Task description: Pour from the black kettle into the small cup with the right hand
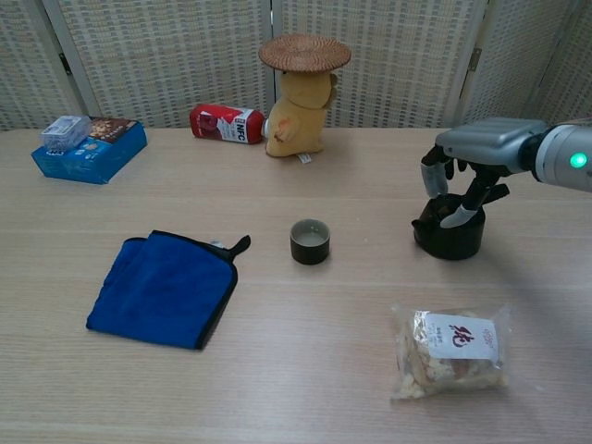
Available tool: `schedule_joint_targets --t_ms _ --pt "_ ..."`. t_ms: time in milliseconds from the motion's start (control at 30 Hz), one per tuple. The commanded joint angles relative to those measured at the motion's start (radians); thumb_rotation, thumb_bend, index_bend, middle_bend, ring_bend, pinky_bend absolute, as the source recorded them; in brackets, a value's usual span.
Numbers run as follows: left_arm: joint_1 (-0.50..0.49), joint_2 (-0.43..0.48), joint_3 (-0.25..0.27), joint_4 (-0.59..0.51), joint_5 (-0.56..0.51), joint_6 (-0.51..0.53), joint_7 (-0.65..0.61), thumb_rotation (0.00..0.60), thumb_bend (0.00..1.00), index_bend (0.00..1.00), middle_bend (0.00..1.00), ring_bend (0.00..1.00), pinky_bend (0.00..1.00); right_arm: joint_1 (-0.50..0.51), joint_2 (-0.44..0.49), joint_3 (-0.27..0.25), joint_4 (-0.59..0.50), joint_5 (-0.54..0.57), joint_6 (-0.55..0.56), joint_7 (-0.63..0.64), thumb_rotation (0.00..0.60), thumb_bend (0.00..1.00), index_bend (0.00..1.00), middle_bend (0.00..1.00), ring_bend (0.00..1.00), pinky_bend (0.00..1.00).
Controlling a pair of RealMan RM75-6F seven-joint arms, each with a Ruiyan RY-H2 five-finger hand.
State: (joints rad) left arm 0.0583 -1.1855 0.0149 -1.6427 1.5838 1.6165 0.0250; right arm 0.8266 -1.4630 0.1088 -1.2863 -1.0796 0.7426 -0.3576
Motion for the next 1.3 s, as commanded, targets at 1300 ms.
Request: schedule_joint_targets --t_ms 1300 --pt "-0.108 -0.002 -0.033 -0.030 0.016 -0.099 0.021 0.600 0.22 0.06 0.00 0.00 0.00 -0.565 0.344 -0.173 -0.422 -0.361 0.763 0.110 0.600 0.08 0.34 0.35 0.23 0.25"
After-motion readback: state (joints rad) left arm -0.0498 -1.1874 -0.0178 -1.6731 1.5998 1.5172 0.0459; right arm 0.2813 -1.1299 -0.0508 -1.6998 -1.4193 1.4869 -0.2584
